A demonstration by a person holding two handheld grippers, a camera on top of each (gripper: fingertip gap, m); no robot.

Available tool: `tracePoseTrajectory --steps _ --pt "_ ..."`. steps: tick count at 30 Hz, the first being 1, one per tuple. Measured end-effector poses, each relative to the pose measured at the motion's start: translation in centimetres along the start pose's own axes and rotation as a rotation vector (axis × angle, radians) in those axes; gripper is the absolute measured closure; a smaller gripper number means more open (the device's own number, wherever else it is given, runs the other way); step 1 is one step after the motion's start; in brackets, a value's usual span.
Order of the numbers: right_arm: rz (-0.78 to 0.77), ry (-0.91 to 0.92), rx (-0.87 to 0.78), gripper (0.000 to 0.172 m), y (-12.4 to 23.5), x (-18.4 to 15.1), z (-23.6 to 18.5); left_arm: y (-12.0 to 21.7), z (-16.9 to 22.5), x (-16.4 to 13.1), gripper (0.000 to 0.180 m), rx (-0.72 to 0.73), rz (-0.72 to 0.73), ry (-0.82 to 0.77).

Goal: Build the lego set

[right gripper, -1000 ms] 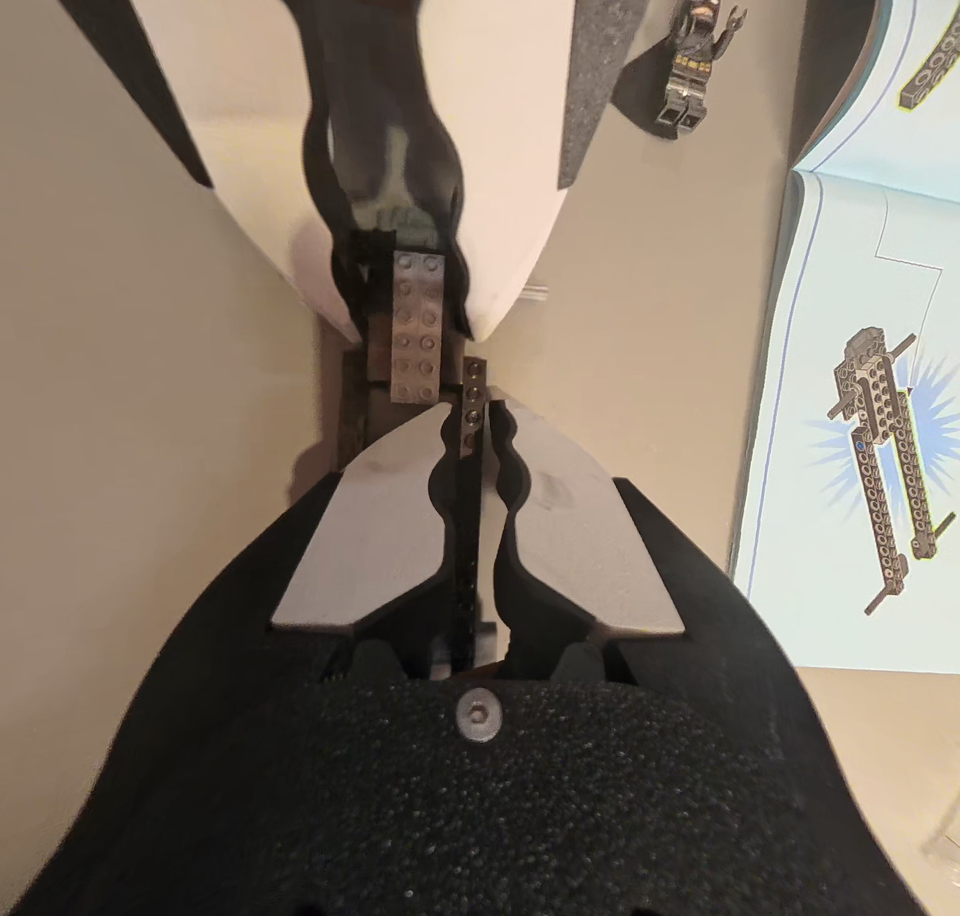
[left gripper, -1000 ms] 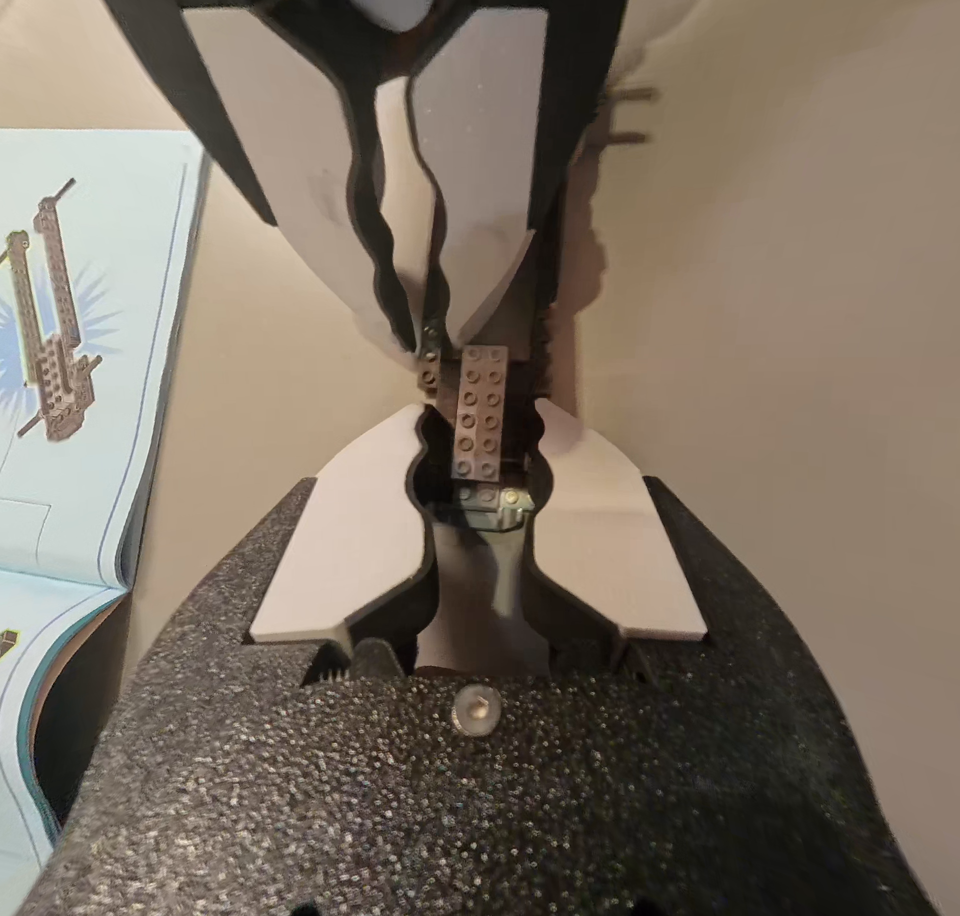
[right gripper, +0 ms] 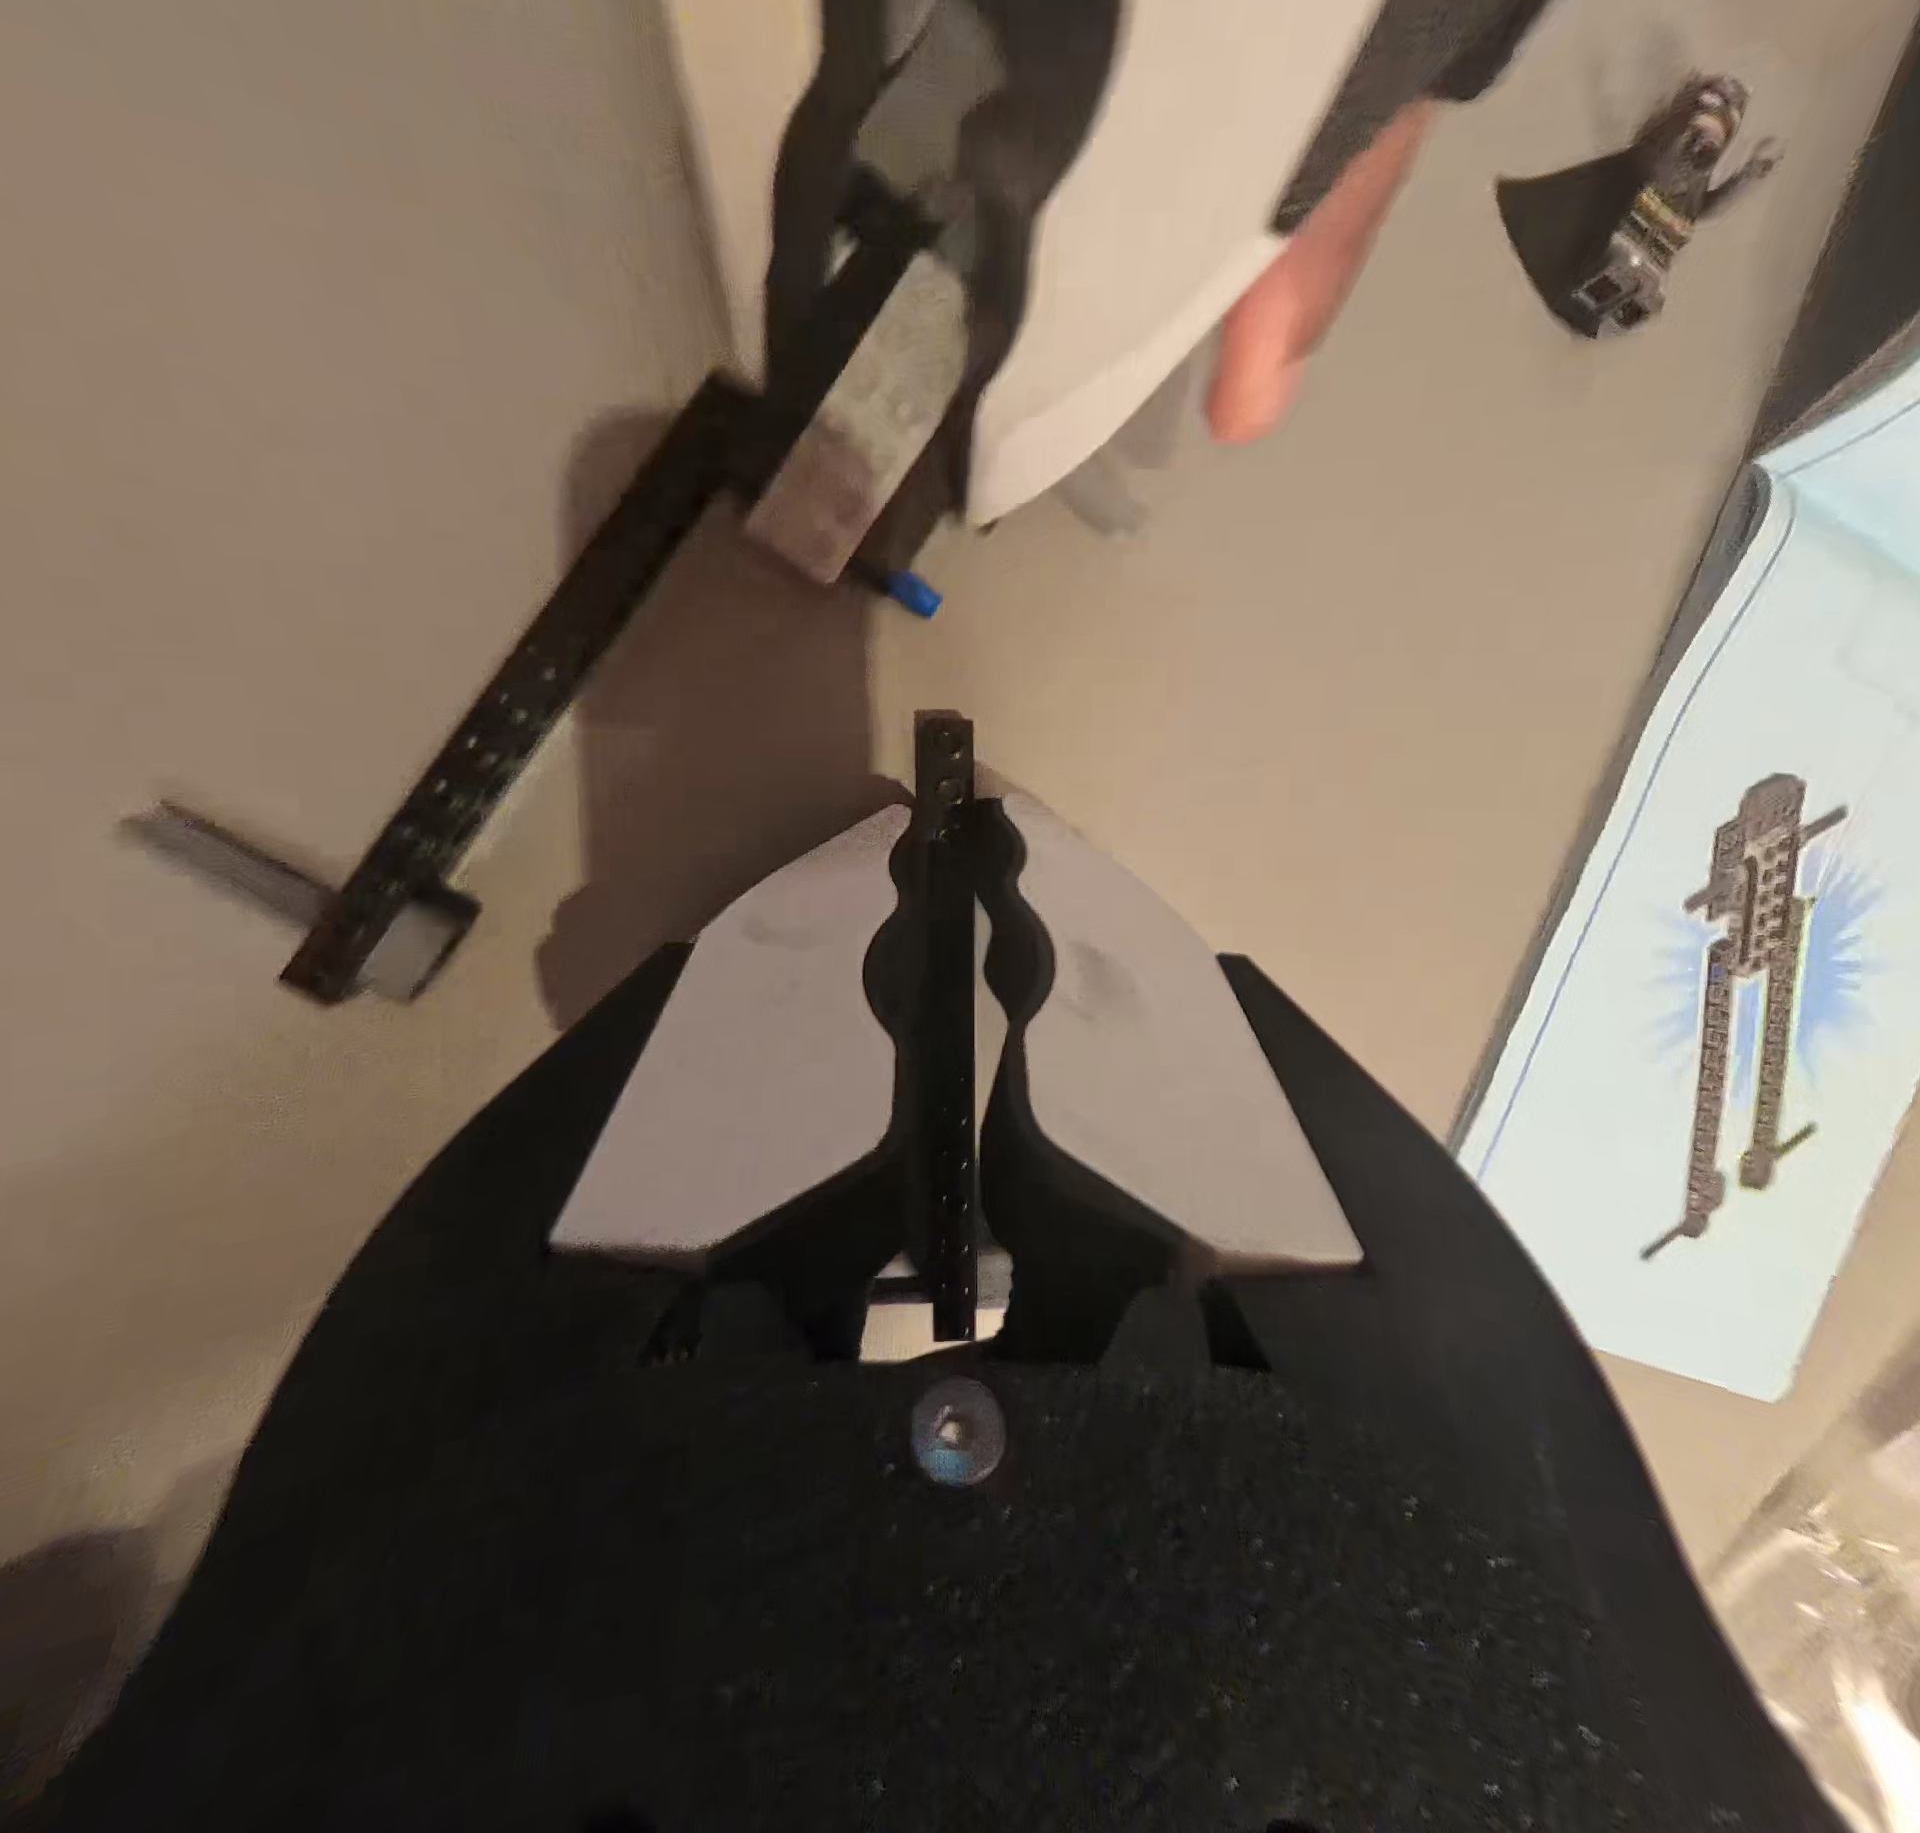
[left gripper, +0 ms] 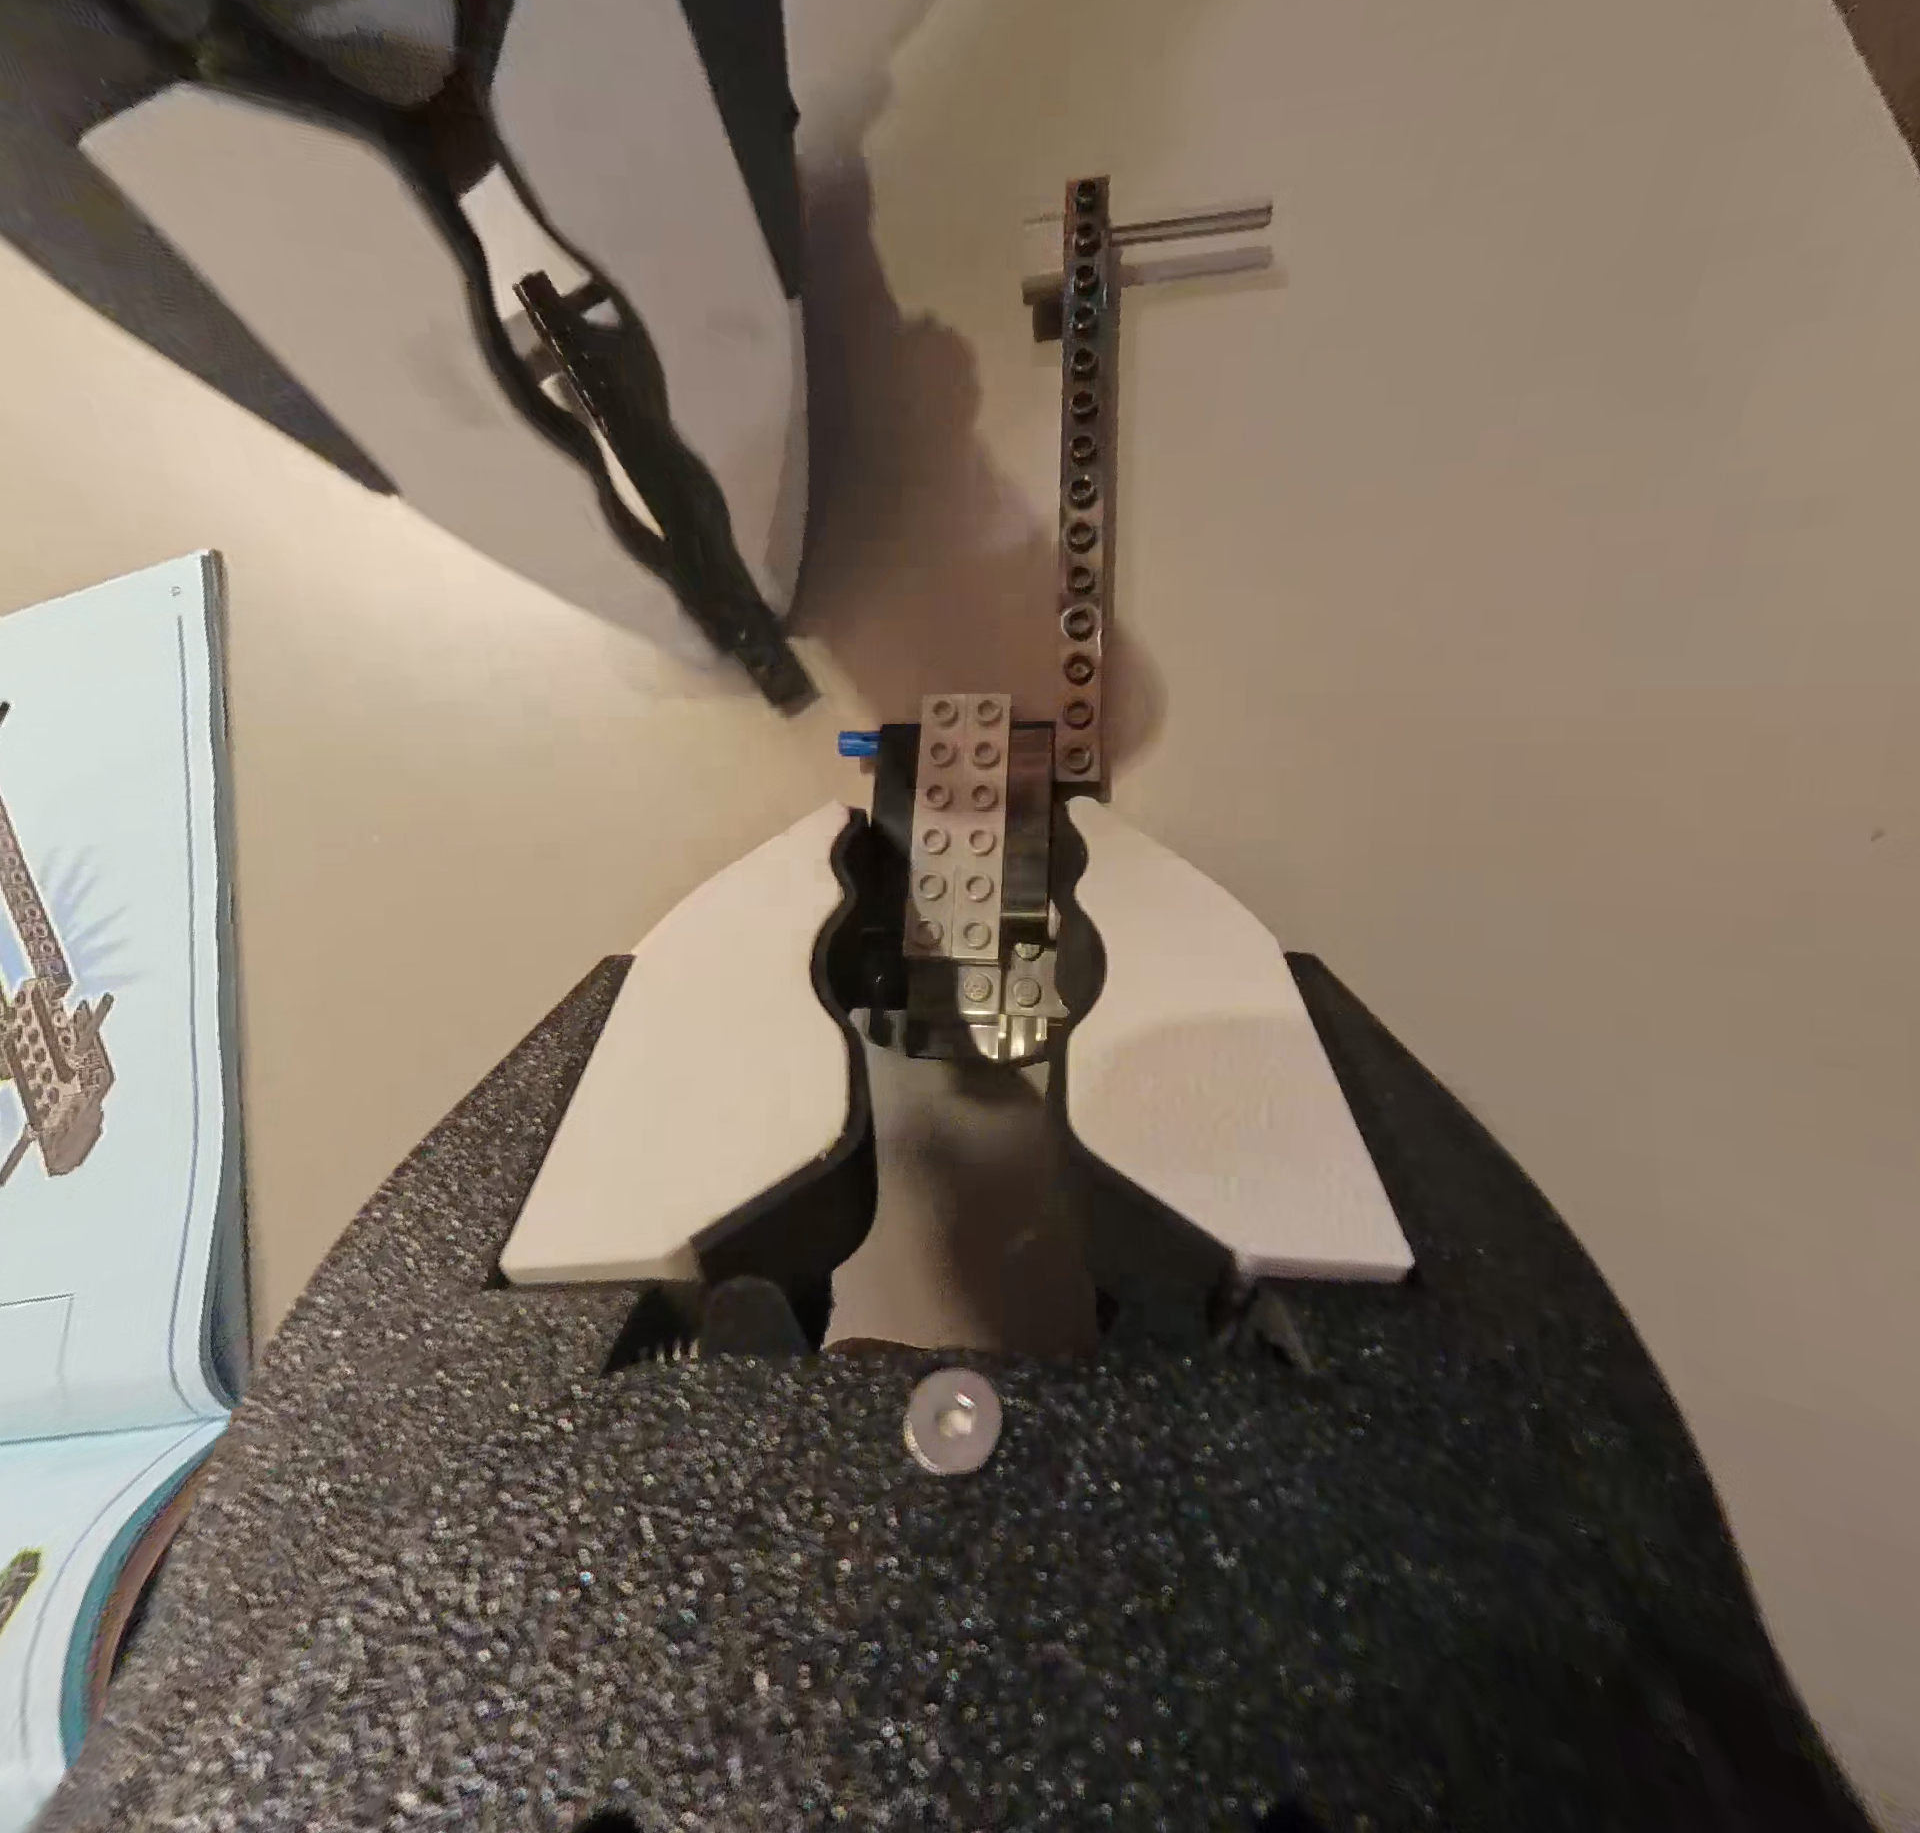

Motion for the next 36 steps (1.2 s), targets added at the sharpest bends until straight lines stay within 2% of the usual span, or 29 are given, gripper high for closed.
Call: tracePoseTrajectory --steps 2,7,13,16,21,23,30,33,36 --pt "-0.030 0.035 -0.027 0.163 0.5 -0.1 -0.4 0.4 0.0 -0.1 0.147 0.003 0.013 0.008" --pt "-0.050 -0.081 -0.080 0.159 2.7 -0.2 -0.4 1.6 0.4 0.3 0.147 0.048 0.075 0.047" --pt "-0.135 -0.142 -0.085 0.160 3.1 -1.9 -0.5 1.2 0.6 -0.3 0.148 0.040 0.063 0.079" --pt "-0.156 -0.196 -0.133 0.158 4.1 -3.1 -0.1 1.3 0.5 -0.3 0.142 0.037 0.098 0.103" --pt "-0.153 -0.432 -0.302 0.159 7.4 -4.3 1.0 2.0 -1.3 0.6 0.138 0.155 0.177 0.192" --pt "-0.126 -0.471 -0.324 0.159 7.9 -4.5 0.8 1.5 -2.5 1.5 0.137 0.202 0.136 0.263" --pt "-0.117 -0.522 -0.381 0.159 6.8 -5.3 0.2 -2.3 -3.7 2.9 0.141 0.181 -0.055 0.319" --pt "-0.113 -0.553 -0.405 0.159 6.9 -5.7 0.4 -3.3 -3.4 3.6 0.147 0.152 -0.076 0.364" --pt "-0.099 -0.586 -0.441 0.159 7.2 -5.9 0.6 -4.1 -2.4 4.7 0.152 0.055 -0.073 0.393"
Point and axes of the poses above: each gripper's, where its closed fingertips meet, y back along the fingers, x out of its top, z = x × y across the jaws, the point moved 8 cm from there along y, back along the fingers
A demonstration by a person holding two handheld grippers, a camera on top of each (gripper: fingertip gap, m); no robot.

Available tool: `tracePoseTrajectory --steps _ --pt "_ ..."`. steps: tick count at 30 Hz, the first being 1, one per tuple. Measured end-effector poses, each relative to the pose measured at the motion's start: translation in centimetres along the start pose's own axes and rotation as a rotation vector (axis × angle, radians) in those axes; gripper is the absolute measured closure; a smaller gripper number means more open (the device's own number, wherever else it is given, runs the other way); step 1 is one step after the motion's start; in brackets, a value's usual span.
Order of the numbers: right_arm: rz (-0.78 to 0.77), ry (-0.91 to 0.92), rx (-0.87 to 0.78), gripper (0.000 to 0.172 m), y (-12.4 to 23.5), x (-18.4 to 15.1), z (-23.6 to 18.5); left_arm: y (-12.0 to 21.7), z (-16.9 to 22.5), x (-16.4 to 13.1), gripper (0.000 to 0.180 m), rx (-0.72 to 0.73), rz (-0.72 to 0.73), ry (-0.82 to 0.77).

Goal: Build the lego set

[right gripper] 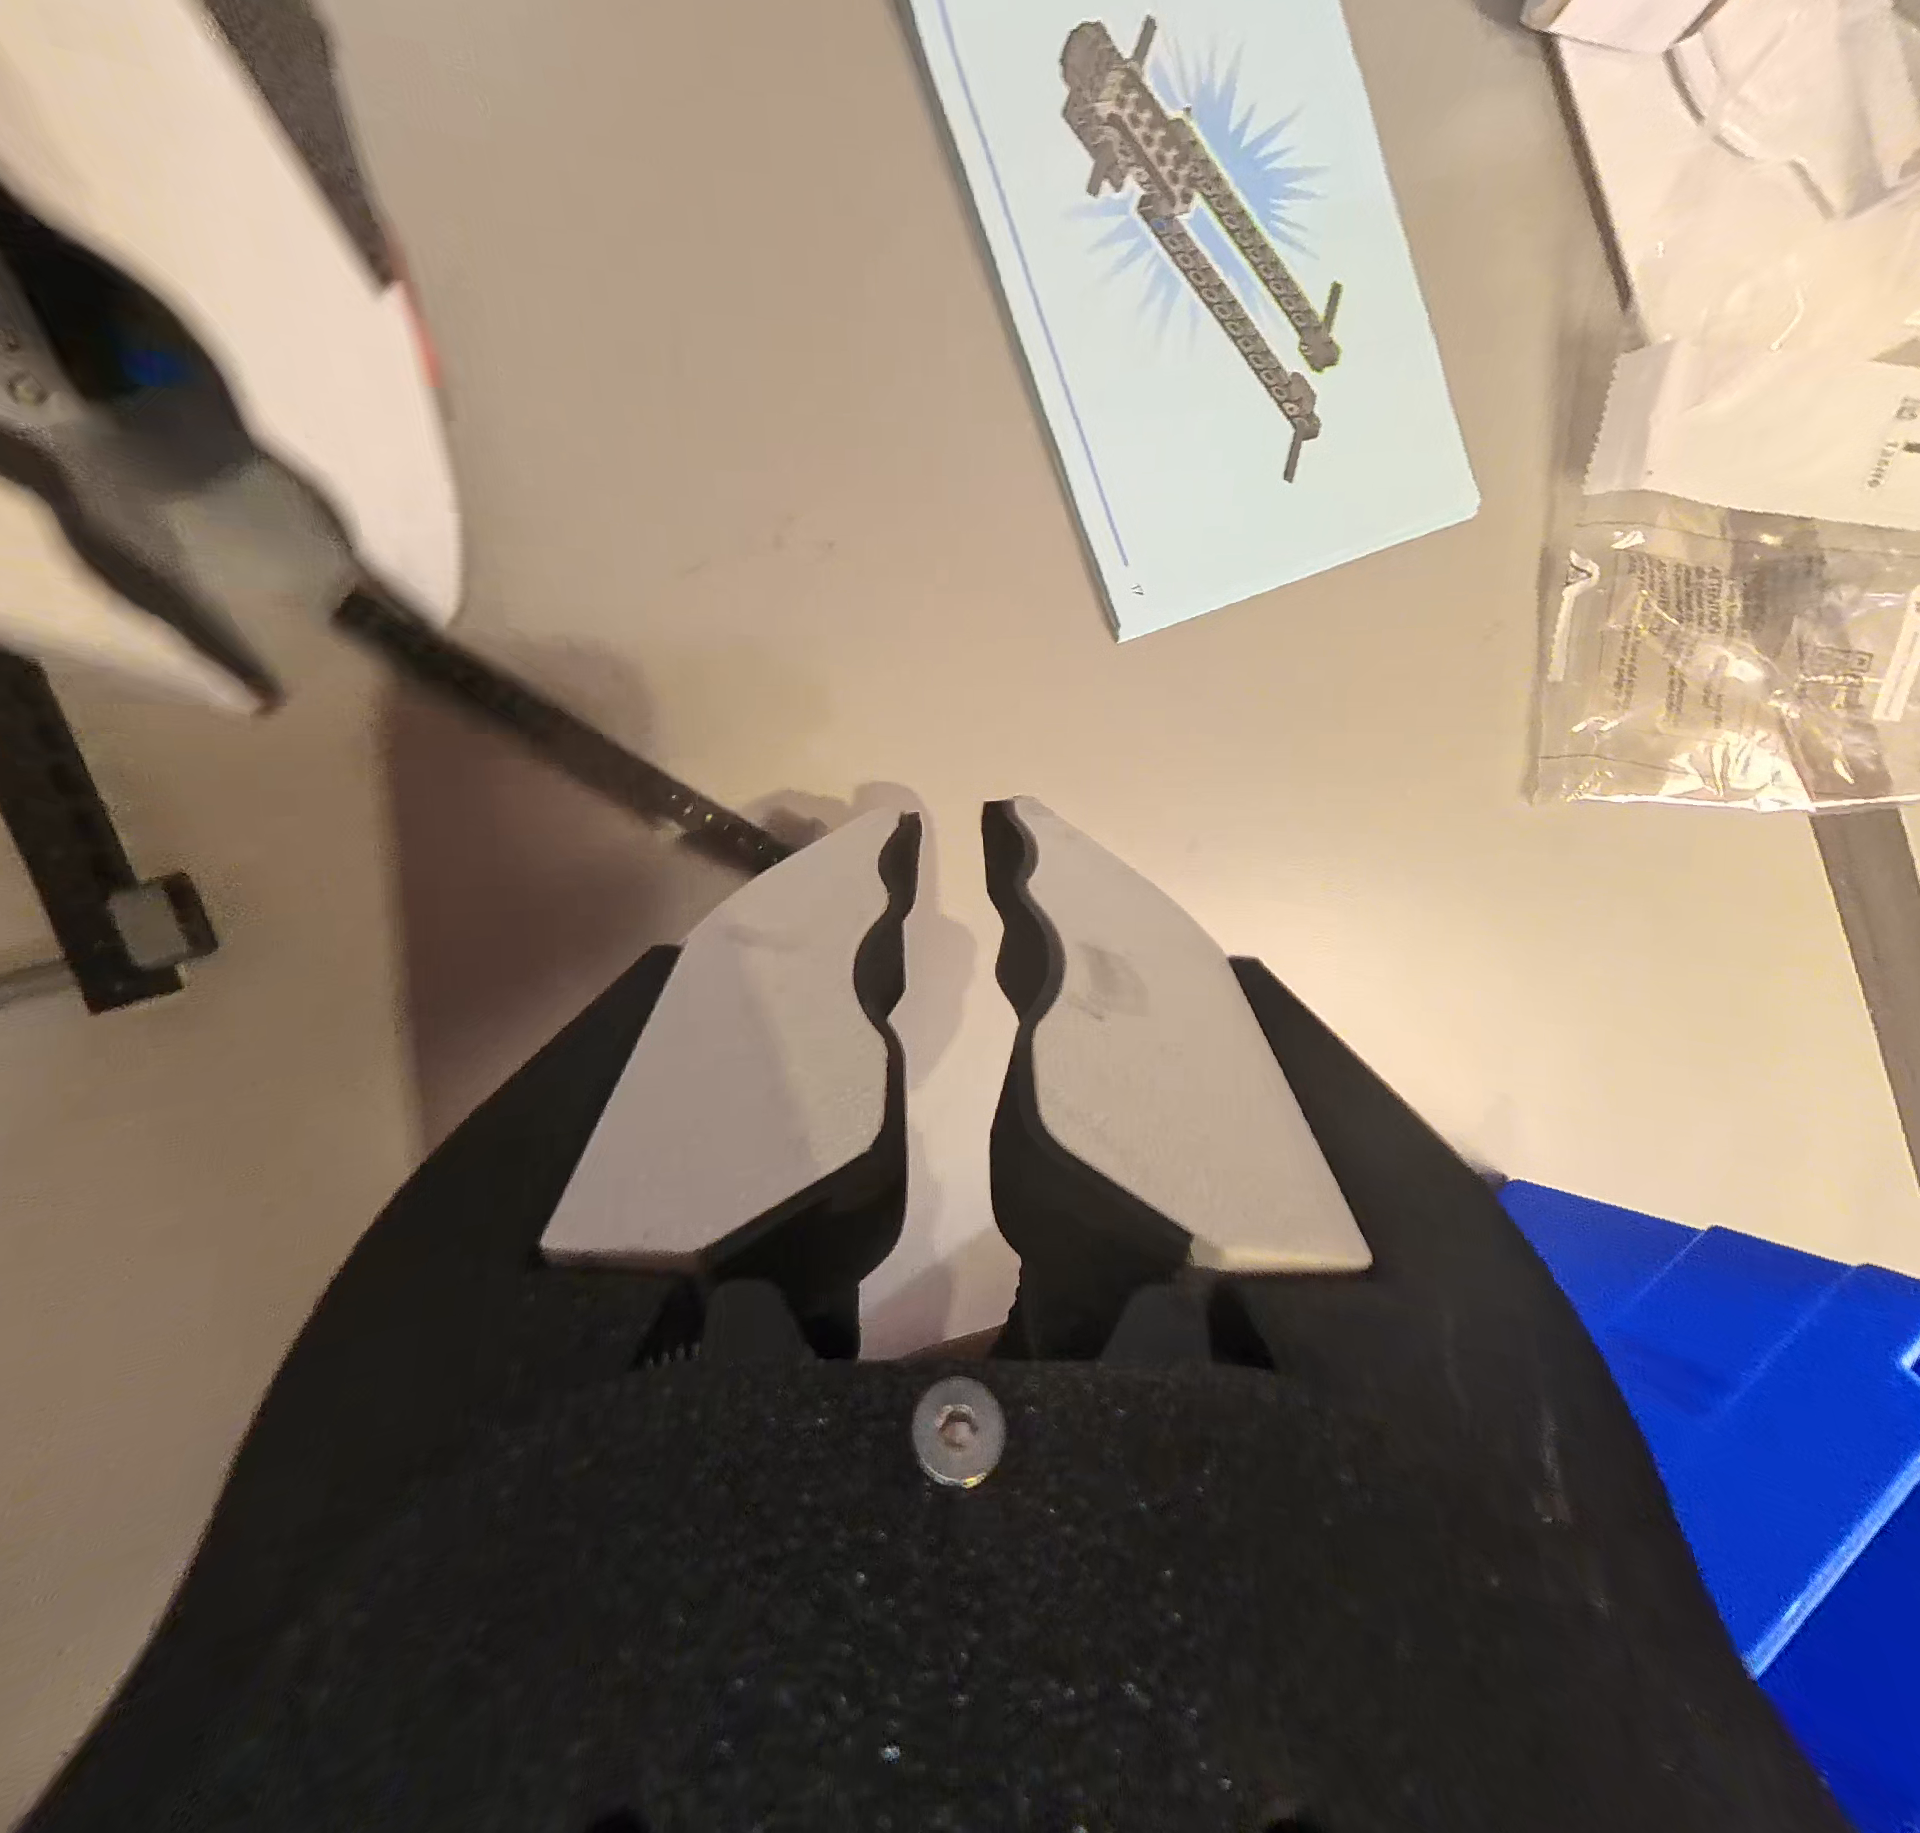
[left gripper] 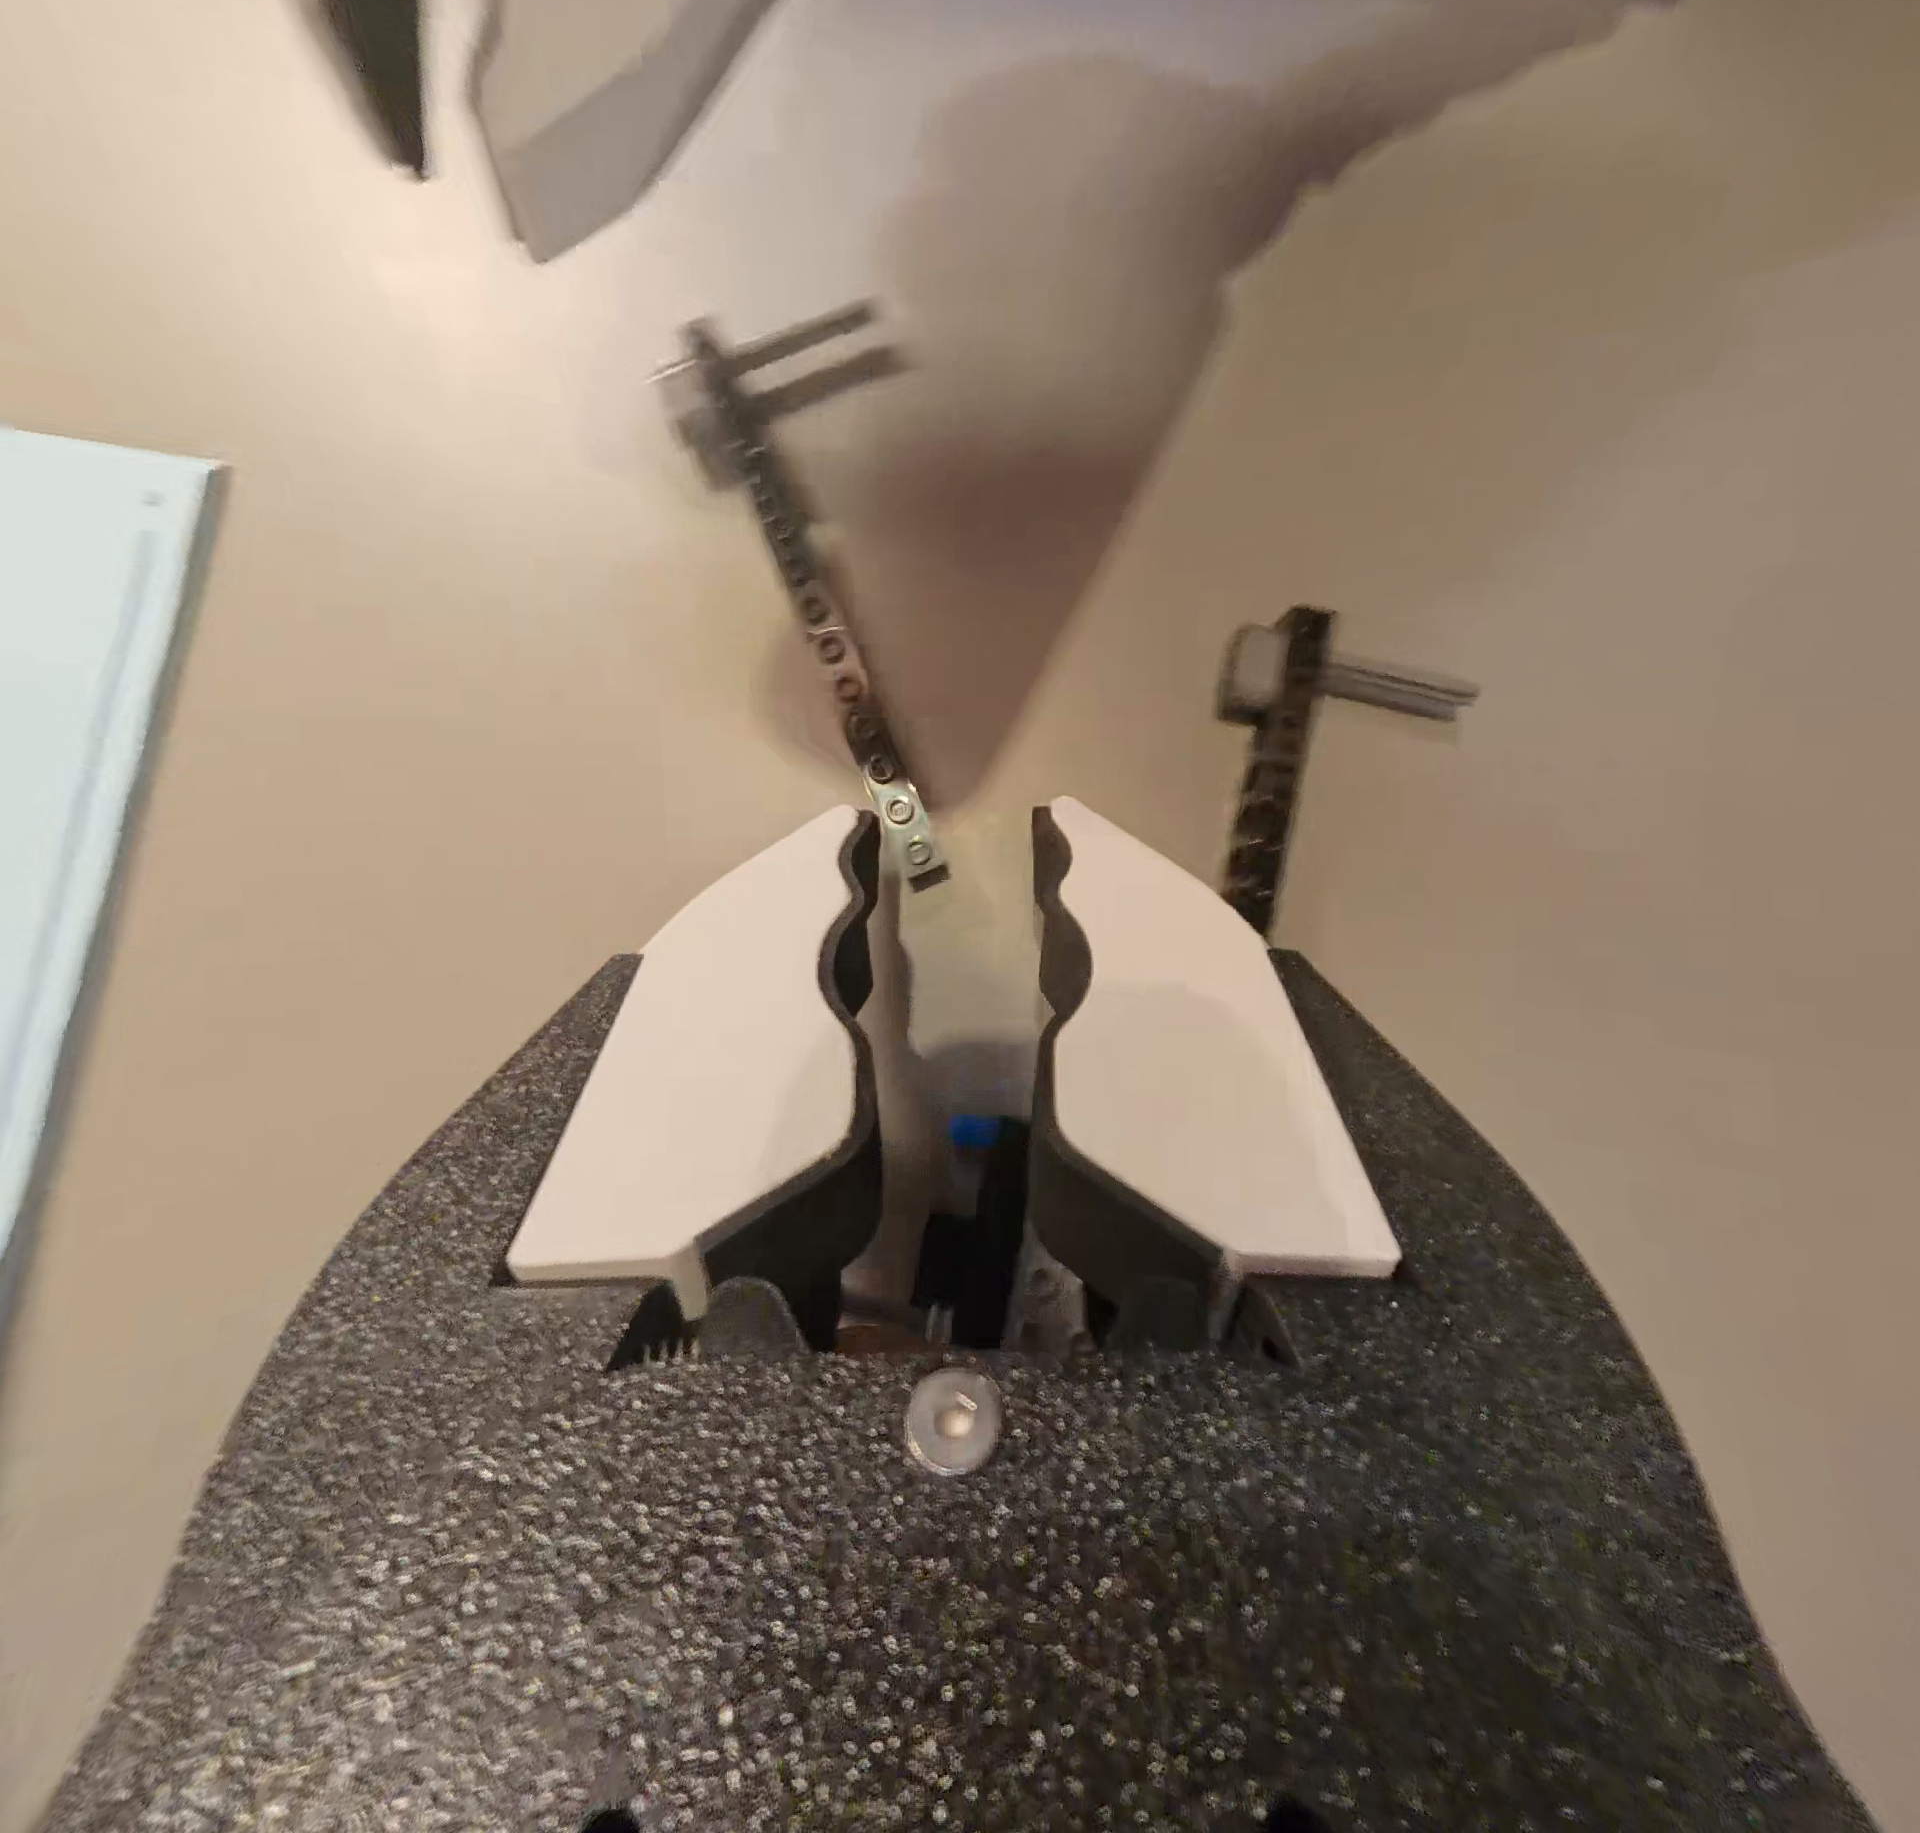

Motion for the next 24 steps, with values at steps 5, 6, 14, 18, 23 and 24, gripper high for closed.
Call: tracePoseTrajectory --steps 5,6,14,18,23,24 --pt "0.008 -0.046 -0.015 0.159 0.2 -0.2 0.2 1.1 1.3 1.1 0.150 -0.101 0.120 -0.041" --pt "0.004 -0.051 -0.011 0.158 0.1 -0.3 0.2 1.6 0.9 0.9 0.150 -0.092 0.153 -0.029" --pt "-0.007 -0.061 -0.012 0.158 -0.4 -0.5 0.0 8.6 -6.9 -4.5 0.150 0.188 0.569 0.397" --pt "-0.003 -0.063 -0.020 0.158 -0.6 -0.4 -0.1 10.9 -8.7 -6.3 0.152 0.214 0.743 0.563" --pt "-0.018 -0.058 -0.028 0.158 -1.1 -0.5 -0.2 10.2 -8.7 -6.4 0.151 0.260 0.657 0.507" --pt "-0.023 -0.056 -0.026 0.158 -1.3 -0.6 -0.2 9.8 -8.5 -6.3 0.151 0.263 0.630 0.485"
Point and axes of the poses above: each gripper's, where its closed fingertips meet, y back along the fingers, x out of its top, z = x × y across the jaws, the point moved 8 cm from there along y, back along the fingers
